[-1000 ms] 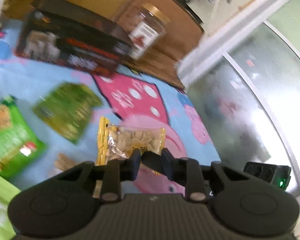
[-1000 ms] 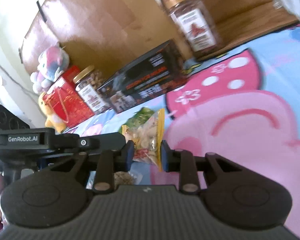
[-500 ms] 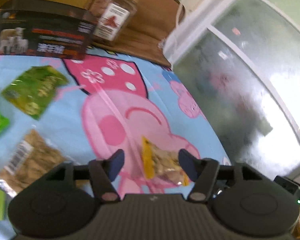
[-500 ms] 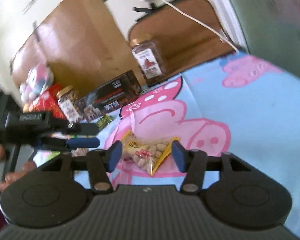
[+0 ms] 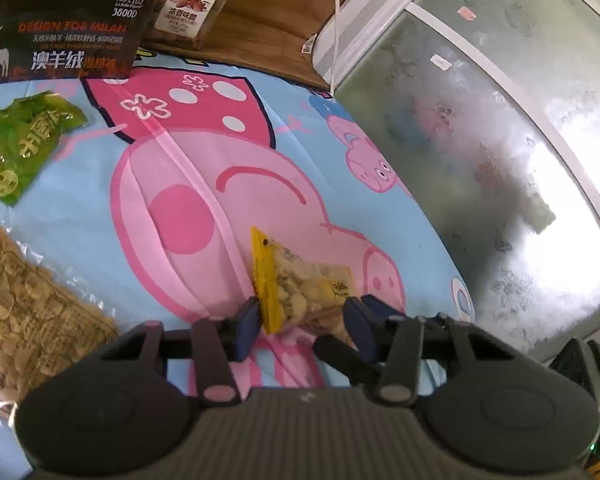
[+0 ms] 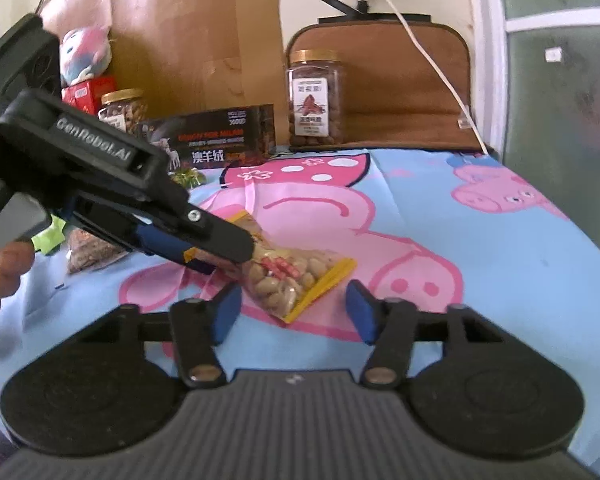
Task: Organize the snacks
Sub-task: 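Grasp the yellow-edged peanut bag with the left gripper, then carry the peanut bag into the silver tin and release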
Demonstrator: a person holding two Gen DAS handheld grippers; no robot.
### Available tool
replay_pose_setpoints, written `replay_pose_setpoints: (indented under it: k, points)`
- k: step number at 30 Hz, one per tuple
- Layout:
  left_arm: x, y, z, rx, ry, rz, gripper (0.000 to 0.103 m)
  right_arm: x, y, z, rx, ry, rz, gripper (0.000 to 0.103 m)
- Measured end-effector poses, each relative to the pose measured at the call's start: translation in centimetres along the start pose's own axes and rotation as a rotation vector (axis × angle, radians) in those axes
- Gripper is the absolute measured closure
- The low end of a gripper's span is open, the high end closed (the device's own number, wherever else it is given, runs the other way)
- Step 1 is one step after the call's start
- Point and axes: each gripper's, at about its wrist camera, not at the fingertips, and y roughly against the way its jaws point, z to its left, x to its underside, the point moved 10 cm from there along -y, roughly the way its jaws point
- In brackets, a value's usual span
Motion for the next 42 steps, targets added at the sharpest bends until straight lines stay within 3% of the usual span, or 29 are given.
replay_pose_setpoints:
  k: [2, 3, 5, 11, 15, 22, 28, 35, 42]
  points:
    - [0.0, 0.0, 0.0, 0.019, 0.005, 0.006, 0.065, -0.1, -0.2, 0.2, 0.023, 0.021, -0.006, 0.062]
    - [0.1, 0.1, 0.0, 0.027, 0.01, 0.01, 0.066, -0.2, -0.2, 0.5, 0.012, 0.02, -0.004, 0.078]
    - [-0.1, 0.7, -0.2, 0.024, -0.01, -0.003, 0.066, -0.7, -0.2, 0.6, 0.01, 0.01, -0.007, 0.079]
    - [-1.7, 4.0, -0.3, 0.035, -0.044, -0.094, 0.066, -3.1, 0.4, 2.1, 0.004, 0.057, -0.075, 0.08]
    - [-3.8, 5.3, 1.4, 0.011, -0.025, -0.141, 0.066, -5.0, -1.5, 3.5, -0.022, 0.111, -0.076, 0.08]
    - [-12.1, 9.6, 5.4, -0.066, -0.026, -0.305, 0.066, -12.6, -7.0, 6.6, -0.093, 0.185, -0.153, 0.08]
    - [-18.5, 10.5, 11.3, -0.159, 0.047, -0.384, 0.066, -17.7, -14.7, 8.5, -0.163, 0.154, -0.142, 0.08]
    - [-21.5, 8.8, 16.0, -0.228, 0.101, -0.383, 0.065, -18.6, -20.3, 10.3, -0.155, 0.158, -0.1, 0.08]
    - [-21.7, 8.5, 17.1, -0.322, 0.103, -0.41, 0.062, -18.7, -21.2, 10.4, -0.137, 0.14, -0.083, 0.07]
